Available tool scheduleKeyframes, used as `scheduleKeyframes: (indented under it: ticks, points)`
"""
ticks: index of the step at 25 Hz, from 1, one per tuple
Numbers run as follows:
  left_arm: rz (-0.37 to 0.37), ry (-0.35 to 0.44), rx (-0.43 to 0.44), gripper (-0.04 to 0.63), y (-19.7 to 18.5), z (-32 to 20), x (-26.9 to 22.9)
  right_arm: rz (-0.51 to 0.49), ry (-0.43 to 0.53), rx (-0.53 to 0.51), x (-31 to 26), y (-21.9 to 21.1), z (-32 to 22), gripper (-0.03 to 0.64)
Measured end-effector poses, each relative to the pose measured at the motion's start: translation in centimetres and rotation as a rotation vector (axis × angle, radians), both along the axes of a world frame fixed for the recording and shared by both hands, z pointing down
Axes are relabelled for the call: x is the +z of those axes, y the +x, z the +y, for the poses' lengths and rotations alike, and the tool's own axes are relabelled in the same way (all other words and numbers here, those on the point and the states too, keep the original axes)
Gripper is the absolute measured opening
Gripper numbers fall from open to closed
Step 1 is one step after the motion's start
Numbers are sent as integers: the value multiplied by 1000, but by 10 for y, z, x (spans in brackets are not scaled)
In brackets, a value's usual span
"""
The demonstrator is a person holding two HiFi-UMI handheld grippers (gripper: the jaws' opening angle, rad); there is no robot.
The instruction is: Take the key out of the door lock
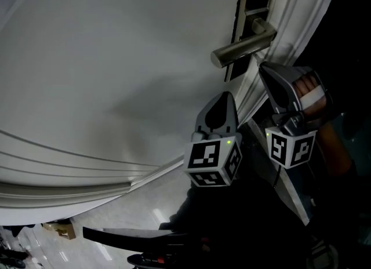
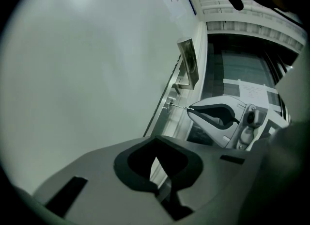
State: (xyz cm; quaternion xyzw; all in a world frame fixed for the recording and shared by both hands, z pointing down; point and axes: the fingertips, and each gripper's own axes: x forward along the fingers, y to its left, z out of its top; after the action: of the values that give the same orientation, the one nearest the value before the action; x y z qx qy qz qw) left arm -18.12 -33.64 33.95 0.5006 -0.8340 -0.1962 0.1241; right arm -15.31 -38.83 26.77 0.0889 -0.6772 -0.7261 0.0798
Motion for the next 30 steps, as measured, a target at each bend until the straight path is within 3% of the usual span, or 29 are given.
scheduleKeyframes:
  ticks: [30]
  points:
    - [-7, 2, -30, 0, -16, 8, -2, -6, -47, 4, 3, 15, -1, 12]
